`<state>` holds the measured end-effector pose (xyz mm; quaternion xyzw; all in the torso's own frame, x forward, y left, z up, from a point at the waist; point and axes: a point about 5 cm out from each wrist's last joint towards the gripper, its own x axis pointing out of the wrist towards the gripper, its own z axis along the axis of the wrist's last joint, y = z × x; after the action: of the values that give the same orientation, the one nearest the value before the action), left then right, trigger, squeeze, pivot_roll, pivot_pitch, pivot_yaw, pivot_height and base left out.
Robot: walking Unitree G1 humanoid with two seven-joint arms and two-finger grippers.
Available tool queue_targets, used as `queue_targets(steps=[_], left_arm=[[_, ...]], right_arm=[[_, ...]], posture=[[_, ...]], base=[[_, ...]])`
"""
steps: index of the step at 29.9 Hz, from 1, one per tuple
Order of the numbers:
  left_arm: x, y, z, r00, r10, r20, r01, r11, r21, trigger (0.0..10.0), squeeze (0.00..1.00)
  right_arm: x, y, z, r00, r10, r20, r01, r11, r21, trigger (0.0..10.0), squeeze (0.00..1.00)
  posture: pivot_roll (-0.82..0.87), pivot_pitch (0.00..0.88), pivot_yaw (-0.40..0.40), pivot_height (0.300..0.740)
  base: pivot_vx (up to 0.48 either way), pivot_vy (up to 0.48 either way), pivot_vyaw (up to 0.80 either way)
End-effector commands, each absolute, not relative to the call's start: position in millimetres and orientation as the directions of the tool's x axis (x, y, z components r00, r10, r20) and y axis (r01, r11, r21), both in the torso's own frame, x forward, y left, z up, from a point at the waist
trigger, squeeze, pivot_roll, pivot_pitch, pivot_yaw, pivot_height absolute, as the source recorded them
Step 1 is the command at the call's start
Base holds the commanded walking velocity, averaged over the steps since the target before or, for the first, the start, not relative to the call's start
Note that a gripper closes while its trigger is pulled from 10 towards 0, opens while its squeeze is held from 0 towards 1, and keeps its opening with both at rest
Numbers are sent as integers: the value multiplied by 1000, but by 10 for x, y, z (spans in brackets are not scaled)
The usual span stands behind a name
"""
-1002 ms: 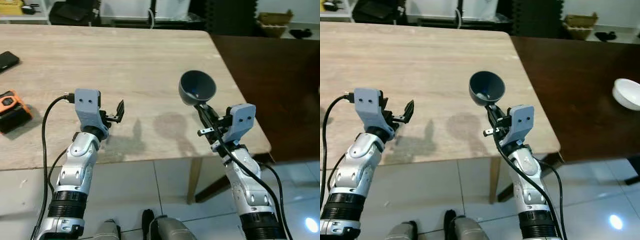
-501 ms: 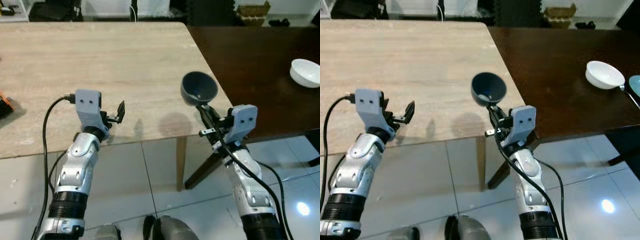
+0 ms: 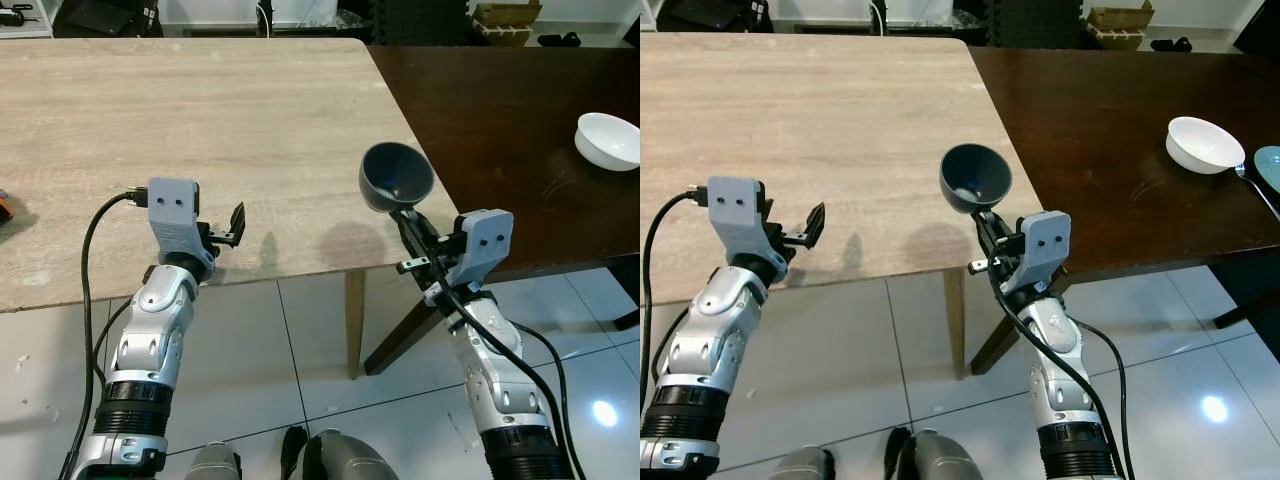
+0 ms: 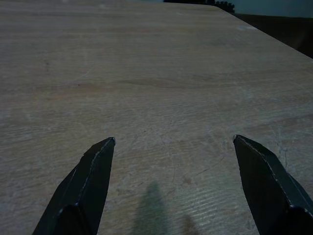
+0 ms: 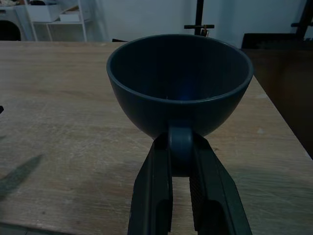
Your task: Setting the table
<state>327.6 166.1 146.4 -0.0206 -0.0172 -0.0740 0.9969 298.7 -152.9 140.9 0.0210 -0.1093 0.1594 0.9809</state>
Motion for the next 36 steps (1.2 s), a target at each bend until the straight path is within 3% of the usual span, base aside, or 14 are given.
queue_targets(steps=[1,8,22,31,36], left_arm=[[3264,1668,1409,990,-139,7,139,989,-41,10000,0],[3265,1680,1405,992,-123,6,123,992,-34,10000,0],[3304,1723,1443,995,-96,14,97,995,-32,10000,0],[3278,1727,1359,995,-97,-27,97,995,-12,10000,0],[3294,1712,1354,995,-93,-34,92,995,-28,10000,0]], right_arm=[[2970,-1552,1387,928,304,214,-312,950,6,10000,0],[2965,-1558,1384,929,303,213,-312,950,7,10000,0],[2972,-1518,1385,928,305,213,-315,949,14,10000,0],[2956,-1543,1367,930,303,207,-312,950,12,10000,0],[2957,-1548,1372,931,299,208,-308,951,14,10000,0]], posture=[[77,82,-57,740],[79,84,-56,740],[82,89,-51,740],[77,85,-48,740],[75,87,-40,740]], base=[[0,480,0],[0,421,0],[0,0,0],[0,479,0],[0,0,0]])
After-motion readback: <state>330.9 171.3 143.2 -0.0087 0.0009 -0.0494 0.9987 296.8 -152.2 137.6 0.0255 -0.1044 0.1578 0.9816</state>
